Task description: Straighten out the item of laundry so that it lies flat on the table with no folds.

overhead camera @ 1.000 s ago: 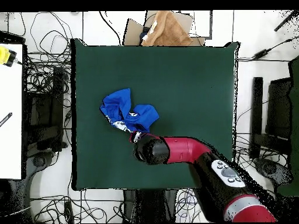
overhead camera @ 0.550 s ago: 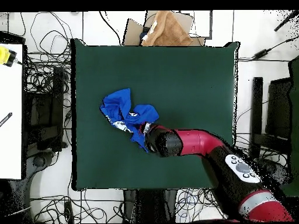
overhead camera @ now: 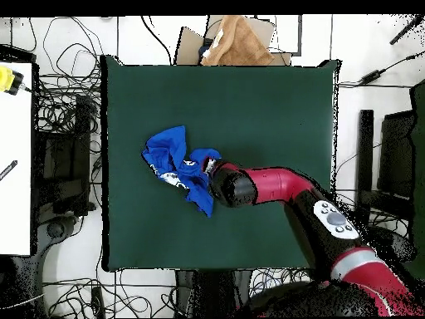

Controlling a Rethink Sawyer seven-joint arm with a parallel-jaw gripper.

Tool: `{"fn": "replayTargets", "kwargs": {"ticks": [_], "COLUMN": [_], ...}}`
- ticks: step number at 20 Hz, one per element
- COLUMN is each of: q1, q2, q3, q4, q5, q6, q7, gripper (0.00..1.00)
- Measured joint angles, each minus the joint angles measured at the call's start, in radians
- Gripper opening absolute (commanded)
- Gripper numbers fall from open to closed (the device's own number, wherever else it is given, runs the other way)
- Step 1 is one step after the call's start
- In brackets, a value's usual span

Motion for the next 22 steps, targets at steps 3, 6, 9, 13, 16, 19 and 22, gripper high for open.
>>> {"fn": "replayTargets", "kwargs": {"ticks": [3, 6, 9, 13, 16, 19, 22], "q1": [0.040, 0.055, 0.053, 0.051, 0.048, 0.049, 0.050], "q2": [0.070, 0.113, 0.107, 0.107, 0.108, 0.108, 0.108], "q3": [-0.005, -0.005, -0.002, 0.002, 0.005, 0.005, 0.005], "q4": [-0.062, -0.096, -0.094, -0.094, -0.094, -0.094, -0.094], "q5": [-0.067, -0.100, -0.119, -0.129, -0.133, -0.134, -0.143], "q6": [-0.084, -0.129, -0.134, -0.133, -0.133, -0.133, -0.134], "q7": [0.000, 0.000, 0.000, 0.000, 0.000, 0.000, 0.000], "gripper": [1.00, 1.00, 1.00, 1.00, 1.00, 1.00, 1.00]}}
